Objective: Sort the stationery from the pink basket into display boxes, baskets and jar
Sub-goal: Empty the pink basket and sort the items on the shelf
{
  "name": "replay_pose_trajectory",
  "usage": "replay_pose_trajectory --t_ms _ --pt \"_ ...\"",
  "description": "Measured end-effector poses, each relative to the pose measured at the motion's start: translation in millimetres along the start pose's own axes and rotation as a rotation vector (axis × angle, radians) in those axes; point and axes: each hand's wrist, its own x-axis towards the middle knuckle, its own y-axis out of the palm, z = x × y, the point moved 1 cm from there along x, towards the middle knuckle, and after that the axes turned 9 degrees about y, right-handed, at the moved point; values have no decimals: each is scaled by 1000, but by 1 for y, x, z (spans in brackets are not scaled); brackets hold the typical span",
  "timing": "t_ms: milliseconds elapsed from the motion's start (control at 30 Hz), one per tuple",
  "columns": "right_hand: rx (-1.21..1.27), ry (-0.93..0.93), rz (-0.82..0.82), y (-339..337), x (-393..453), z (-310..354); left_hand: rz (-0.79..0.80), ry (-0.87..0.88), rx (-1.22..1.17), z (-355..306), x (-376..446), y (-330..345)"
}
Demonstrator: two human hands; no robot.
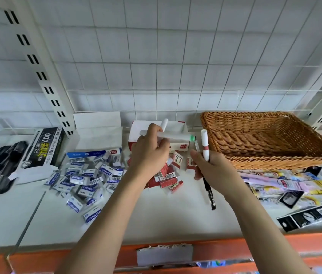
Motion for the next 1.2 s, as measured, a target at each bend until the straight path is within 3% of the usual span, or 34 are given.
replay_pose_trajectory --t_ms 233,433,700,867,1033,1200 --pt "154 -7 63 4 2 19 -140 -17 -162 4 -27 -38" --pt "635 159 360 3 1 37 -187 -26 -200 22 -55 -62" --pt "687 153 394 13 -10 33 -130 30 -221 18 -70 -69" --pt "443 119 301 40 -27 46 -146 30 -150 31 -79 -83" --pt "72 -52 240 85 -40 78 -226 -26 -54 59 -92 -114" --pt "-78 -195 250 139 -34 121 -233 -85 -51 82 -110 -155"
